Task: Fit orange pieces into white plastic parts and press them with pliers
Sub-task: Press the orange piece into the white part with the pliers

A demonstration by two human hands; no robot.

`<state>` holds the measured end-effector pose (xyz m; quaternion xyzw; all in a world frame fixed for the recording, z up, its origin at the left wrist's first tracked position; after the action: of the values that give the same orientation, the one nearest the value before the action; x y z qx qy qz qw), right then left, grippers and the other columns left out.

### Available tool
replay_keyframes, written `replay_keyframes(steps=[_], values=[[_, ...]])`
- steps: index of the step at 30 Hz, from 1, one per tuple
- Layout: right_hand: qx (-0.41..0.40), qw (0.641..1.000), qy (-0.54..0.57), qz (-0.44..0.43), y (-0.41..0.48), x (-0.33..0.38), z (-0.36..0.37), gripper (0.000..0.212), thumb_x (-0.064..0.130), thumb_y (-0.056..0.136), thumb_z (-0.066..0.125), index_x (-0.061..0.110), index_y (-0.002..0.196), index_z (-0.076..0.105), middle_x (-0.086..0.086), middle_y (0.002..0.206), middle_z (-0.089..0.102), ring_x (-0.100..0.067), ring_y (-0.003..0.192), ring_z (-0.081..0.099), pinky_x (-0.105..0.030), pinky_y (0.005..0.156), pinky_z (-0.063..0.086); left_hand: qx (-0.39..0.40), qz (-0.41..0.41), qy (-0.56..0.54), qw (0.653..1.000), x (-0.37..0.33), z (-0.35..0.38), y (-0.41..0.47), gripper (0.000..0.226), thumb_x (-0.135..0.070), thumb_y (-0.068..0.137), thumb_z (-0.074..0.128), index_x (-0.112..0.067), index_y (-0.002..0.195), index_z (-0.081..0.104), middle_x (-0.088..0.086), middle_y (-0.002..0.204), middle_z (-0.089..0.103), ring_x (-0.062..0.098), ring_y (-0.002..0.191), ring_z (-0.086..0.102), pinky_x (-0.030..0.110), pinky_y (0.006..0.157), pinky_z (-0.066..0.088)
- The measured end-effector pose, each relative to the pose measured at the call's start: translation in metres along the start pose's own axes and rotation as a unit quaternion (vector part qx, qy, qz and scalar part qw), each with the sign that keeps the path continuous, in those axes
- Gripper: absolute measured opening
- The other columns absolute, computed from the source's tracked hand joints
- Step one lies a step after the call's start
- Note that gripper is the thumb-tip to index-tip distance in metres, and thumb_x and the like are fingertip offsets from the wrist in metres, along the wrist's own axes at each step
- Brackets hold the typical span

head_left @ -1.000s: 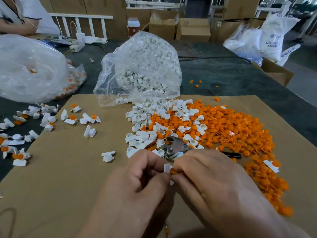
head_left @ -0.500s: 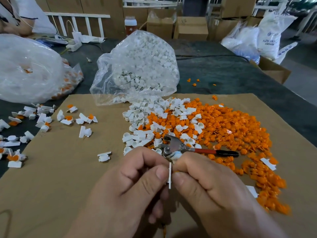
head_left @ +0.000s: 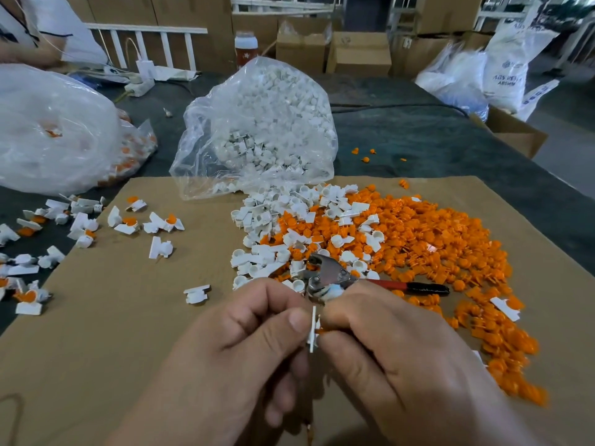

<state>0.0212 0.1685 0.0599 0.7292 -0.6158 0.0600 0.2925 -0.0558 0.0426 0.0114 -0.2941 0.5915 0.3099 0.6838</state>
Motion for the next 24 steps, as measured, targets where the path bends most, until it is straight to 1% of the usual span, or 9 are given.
replay_keyframes(steps=[2, 4, 6, 8, 13, 17, 19, 21, 24], values=[[-0.008, 1.0, 0.005, -0.007, 0.0, 0.001, 0.001, 0.023, 0.05, 0.096, 0.038, 0.035, 0.088, 0.053, 0.013, 0.08, 0.048, -0.007, 0.069, 0.051, -0.03, 0.052, 0.044, 0.015, 0.008, -0.01, 1.0, 0.005, -0.001, 0.001, 0.035, -0.056, 0.067, 0.076, -0.023, 0.078, 0.071, 0.008, 0.054, 0.061, 0.014, 0.035, 0.051, 0.019, 0.035, 0.038], [0.008, 0.992, 0.093, 0.08, 0.001, -0.006, 0.004, 0.031, 0.061, 0.089, 0.038, 0.035, 0.083, 0.053, 0.011, 0.074, 0.054, -0.007, 0.065, 0.054, -0.025, 0.051, 0.042, 0.004, 0.071, 0.048, 0.996, 0.006, -0.002, 0.001, 0.043, -0.067, 0.074, 0.074, -0.026, 0.088, 0.072, 0.004, 0.058, 0.064, 0.015, 0.039, 0.055, 0.023, 0.038, 0.042], [0.051, 0.935, 0.298, 0.187, -0.001, -0.011, 0.014, 0.03, 0.057, 0.082, 0.048, 0.031, 0.072, 0.058, 0.007, 0.057, 0.051, -0.007, 0.047, 0.047, -0.022, 0.043, 0.034, -0.02, 0.174, 0.157, 0.972, 0.007, -0.003, -0.002, 0.042, -0.067, 0.084, 0.067, -0.029, 0.1, 0.07, -0.006, 0.066, 0.067, 0.011, 0.049, 0.059, 0.027, 0.047, 0.049], [0.093, 0.882, 0.396, 0.238, -0.005, -0.011, 0.018, 0.028, 0.046, 0.081, 0.053, 0.026, 0.062, 0.059, 0.005, 0.049, 0.043, -0.007, 0.038, 0.036, -0.022, 0.038, 0.028, -0.032, 0.216, 0.192, 0.957, 0.008, -0.003, -0.007, 0.036, -0.059, 0.092, 0.063, -0.026, 0.107, 0.068, -0.006, 0.073, 0.069, 0.011, 0.055, 0.062, 0.025, 0.055, 0.05], [-0.003, 0.985, 0.151, 0.08, -0.001, -0.006, 0.0, 0.022, 0.058, 0.088, 0.042, 0.039, 0.082, 0.053, 0.015, 0.077, 0.058, -0.006, 0.072, 0.058, -0.02, 0.058, 0.044, -0.008, 0.094, 0.074, 0.993, 0.011, -0.004, -0.002, 0.045, -0.065, 0.08, 0.073, -0.026, 0.1, 0.07, 0.006, 0.064, 0.068, 0.022, 0.047, 0.064, 0.029, 0.044, 0.048], [-0.033, 0.992, 0.096, 0.069, 0.001, -0.007, 0.001, 0.025, 0.057, 0.091, 0.038, 0.039, 0.087, 0.053, 0.018, 0.084, 0.058, -0.002, 0.077, 0.058, -0.022, 0.064, 0.045, -0.041, 0.085, 0.036, 0.995, -0.004, -0.002, -0.001, 0.03, -0.054, 0.076, 0.076, -0.025, 0.087, 0.073, 0.009, 0.061, 0.068, 0.022, 0.048, 0.064, 0.025, 0.046, 0.051], [-0.032, 0.995, 0.067, 0.068, 0.0, -0.007, 0.002, 0.024, 0.058, 0.091, 0.038, 0.038, 0.086, 0.051, 0.019, 0.084, 0.055, -0.001, 0.076, 0.057, -0.021, 0.065, 0.045, -0.112, 0.072, -0.056, 0.989, -0.011, -0.015, 0.004, 0.01, -0.03, 0.076, 0.077, -0.021, 0.075, 0.074, 0.01, 0.058, 0.065, 0.018, 0.043, 0.058, 0.021, 0.04, 0.047], [-0.026, 0.997, 0.031, 0.066, 0.0, -0.006, 0.002, 0.02, 0.057, 0.089, 0.041, 0.039, 0.087, 0.049, 0.018, 0.085, 0.053, -0.001, 0.075, 0.055, -0.023, 0.063, 0.045, -0.199, 0.073, -0.153, 0.965, -0.015, -0.042, 0.01, 0.013, -0.027, 0.079, 0.068, -0.02, 0.068, 0.071, 0.005, 0.061, 0.064, 0.012, 0.044, 0.056, 0.018, 0.038, 0.045], [-0.01, 0.999, -0.025, 0.042, 0.001, -0.002, 0.005, 0.013, 0.051, 0.09, 0.043, 0.041, 0.096, 0.05, 0.018, 0.086, 0.05, -0.005, 0.067, 0.052, -0.026, 0.052, 0.046, -0.276, 0.066, -0.279, 0.918, -0.016, -0.085, 0.018, 0.015, -0.023, 0.098, 0.057, -0.011, 0.098, 0.066, -0.001, 0.07, 0.066, 0.004, 0.054, 0.061, 0.012, 0.044, 0.047]])
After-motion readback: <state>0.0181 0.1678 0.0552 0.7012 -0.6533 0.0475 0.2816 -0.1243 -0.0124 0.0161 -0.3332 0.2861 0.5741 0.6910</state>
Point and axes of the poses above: each hand's wrist, its own y-axis towards the middle knuckle, its own z-axis out of the palm, x = y × z, the point moved 6 cm from there along y, towards the middle knuckle
